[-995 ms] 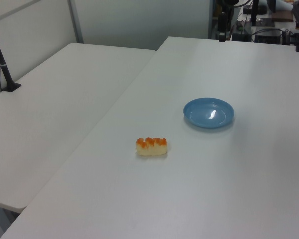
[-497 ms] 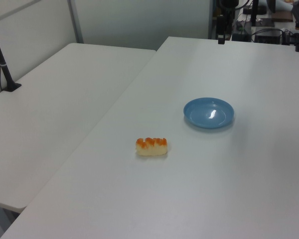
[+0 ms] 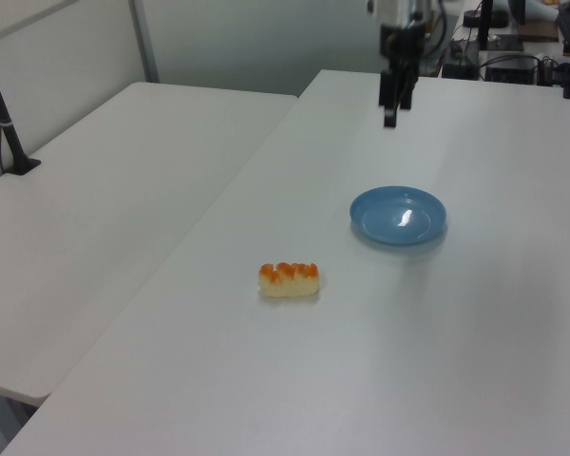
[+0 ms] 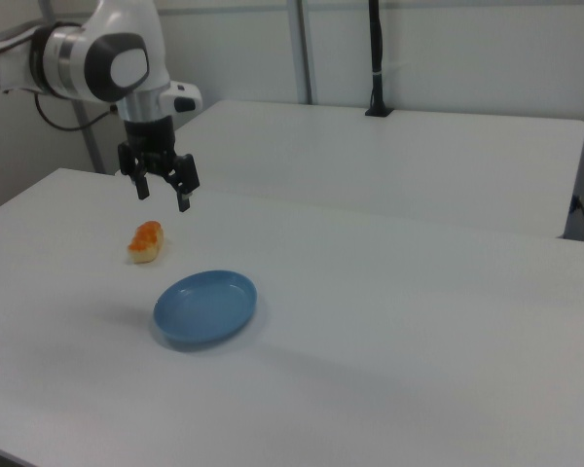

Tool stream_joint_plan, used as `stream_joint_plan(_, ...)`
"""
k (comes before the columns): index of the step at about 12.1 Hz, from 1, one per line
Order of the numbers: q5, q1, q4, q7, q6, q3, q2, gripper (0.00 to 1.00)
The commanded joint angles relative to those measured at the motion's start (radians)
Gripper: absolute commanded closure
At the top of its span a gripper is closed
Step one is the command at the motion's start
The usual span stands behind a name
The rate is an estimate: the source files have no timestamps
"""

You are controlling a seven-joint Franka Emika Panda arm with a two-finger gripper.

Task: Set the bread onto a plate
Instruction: 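Move the open gripper over the glazed bread roll and lower it, then close the gripper on the bread roll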

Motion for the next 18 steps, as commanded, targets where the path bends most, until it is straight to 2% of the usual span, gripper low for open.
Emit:
stream_joint_plan(1,0.003,0.107,0.092,-0.025,0.057,-0.007,0.134,0.0)
stream_joint_plan(6,-0.069,0.18,0.233,-0.068,0.089,0.016,0.289,0.0)
stream_joint_plan(9,-0.129,0.216,0.276,-0.07,0.163,0.018,0.346,0.0)
stream_joint_plan(12,-0.166,0.253,0.393,-0.067,0.19,0.018,0.448,0.0)
stream_joint_plan(14,-0.164,0.255,0.408,-0.041,0.25,0.027,0.481,0.0)
stream_joint_plan(18,-0.164,0.256,0.399,0.113,0.321,0.09,0.544,0.0)
